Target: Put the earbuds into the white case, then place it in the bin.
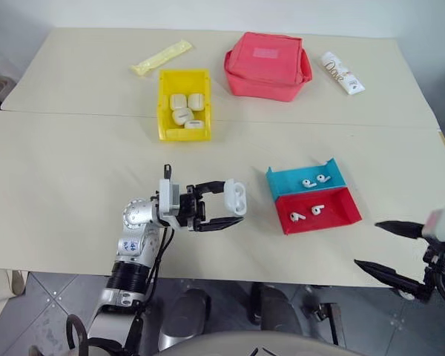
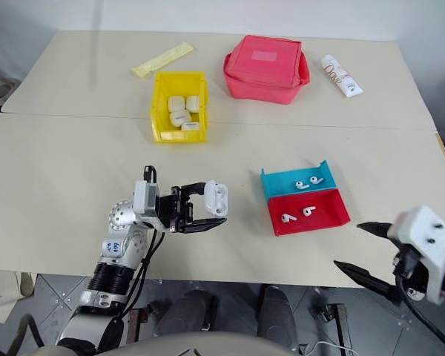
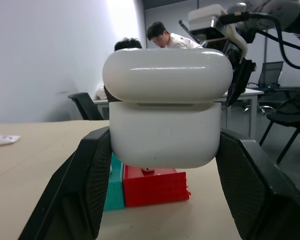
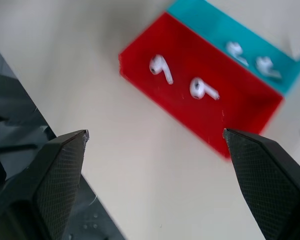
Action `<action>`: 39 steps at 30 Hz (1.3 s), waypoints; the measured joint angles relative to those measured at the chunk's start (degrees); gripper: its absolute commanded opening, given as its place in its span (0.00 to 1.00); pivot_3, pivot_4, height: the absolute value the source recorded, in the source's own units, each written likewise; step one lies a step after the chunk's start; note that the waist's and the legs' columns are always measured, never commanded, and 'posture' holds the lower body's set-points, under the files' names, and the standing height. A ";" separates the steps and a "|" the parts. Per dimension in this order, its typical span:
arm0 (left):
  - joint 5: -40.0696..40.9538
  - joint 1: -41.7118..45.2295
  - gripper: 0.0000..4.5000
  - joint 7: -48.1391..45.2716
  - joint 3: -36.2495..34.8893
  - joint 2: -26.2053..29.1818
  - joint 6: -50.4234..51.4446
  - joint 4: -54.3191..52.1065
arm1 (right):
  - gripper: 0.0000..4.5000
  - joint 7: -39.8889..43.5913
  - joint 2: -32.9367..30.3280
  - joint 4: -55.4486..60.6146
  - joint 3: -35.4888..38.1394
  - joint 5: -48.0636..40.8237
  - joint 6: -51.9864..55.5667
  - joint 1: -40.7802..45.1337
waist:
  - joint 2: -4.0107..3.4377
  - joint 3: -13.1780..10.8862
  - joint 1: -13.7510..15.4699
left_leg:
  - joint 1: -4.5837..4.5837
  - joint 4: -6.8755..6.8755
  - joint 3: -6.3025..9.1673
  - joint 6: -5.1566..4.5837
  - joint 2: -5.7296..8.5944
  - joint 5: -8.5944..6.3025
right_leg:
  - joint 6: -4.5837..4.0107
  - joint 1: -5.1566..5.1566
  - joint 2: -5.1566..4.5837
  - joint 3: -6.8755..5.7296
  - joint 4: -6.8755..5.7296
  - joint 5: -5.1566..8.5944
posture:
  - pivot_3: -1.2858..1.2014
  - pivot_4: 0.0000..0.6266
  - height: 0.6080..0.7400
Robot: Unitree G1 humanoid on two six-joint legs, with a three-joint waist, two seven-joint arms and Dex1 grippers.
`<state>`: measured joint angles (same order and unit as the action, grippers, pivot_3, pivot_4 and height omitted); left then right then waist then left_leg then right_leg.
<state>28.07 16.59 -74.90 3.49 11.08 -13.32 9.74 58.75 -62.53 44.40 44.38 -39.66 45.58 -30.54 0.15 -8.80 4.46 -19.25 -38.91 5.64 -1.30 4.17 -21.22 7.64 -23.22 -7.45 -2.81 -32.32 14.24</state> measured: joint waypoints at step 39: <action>-0.43 -6.92 0.61 7.91 2.90 0.55 0.08 -9.12 | 0.54 15.71 -1.79 -32.66 -64.26 33.25 -18.22 58.79 | -0.24 -0.11 -1.22 | -0.08 0.03 0.04 0.04 0.04 -0.02 | 0.20 0.00 -0.03 -0.04 0.30 -0.12 | 0.52 0.24 1.00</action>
<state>27.63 9.67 -66.99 6.39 11.63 -13.24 0.62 74.46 -64.32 11.73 -19.87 -6.41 27.36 28.25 -0.09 -8.91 3.25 -19.33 -38.88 5.68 -1.27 4.21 -21.24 7.83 -23.22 -7.47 -2.85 -32.02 14.12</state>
